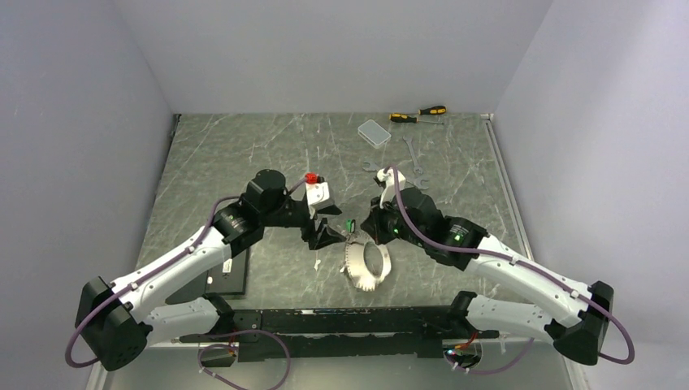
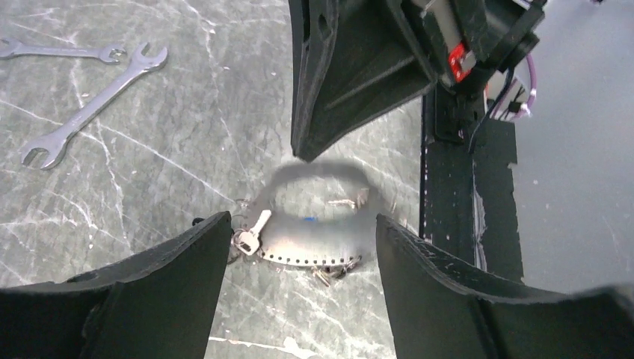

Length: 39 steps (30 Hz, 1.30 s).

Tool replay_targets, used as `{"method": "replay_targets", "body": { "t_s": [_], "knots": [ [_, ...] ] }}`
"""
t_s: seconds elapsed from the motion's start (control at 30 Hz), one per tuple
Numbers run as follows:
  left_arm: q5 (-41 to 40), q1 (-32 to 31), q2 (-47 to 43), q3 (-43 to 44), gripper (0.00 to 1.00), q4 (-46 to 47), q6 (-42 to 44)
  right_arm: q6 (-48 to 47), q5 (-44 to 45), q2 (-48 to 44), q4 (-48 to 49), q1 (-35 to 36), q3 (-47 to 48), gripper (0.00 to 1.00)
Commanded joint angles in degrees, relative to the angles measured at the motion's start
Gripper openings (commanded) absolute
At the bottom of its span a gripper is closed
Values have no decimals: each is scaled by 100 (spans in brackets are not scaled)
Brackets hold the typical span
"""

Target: Put the keys on the keyring

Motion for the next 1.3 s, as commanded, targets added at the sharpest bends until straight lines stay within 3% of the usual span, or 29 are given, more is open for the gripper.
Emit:
{"method": "replay_targets", "body": {
  "t_s": [0.0,0.13,0.27,0.3,0.37,0.4,0.47,0.53,0.67,0.87,1.0,1.27],
  "knots": [
    [-362,-80,-297,-120,75,671,-713,420,169,156,537,27,211,0],
    [-1254,-241,-539,-378,76,673,-1230,543,416,294,473,27,230,0],
    [-2026,-515,-981,-1105,77,913,-1696,1062,1286,121,-346,27,77,2],
    [-2201,-602,-1081,-1234,77,935,-1742,1300,1391,-9,-490,27,-80,12],
    [-2568,-796,-1185,-1427,76,883,-1742,1800,1404,-334,-672,27,-543,48],
    [-2703,-881,-1182,-1473,76,815,-1726,1996,1255,-463,-659,27,-895,60],
    [-3034,-1119,-1043,-1471,75,609,-1715,2429,939,-669,-699,35,-1356,72],
    [-3306,-1380,-788,-1395,74,424,-1754,2852,642,-701,-822,49,-1680,75],
    [-3694,-1888,-257,-1266,72,426,-2048,3098,210,-595,-903,94,-2121,75],
    [-4240,-2526,668,-1135,69,748,-2382,2972,-255,-345,-479,219,-2415,59],
    [-4592,-2587,939,-1276,67,1272,-2691,2953,-266,-141,-272,297,-2437,57],
    [-4657,-2596,978,-1430,66,1461,-2787,3011,-302,227,-101,494,-2506,36]
  ]
}}
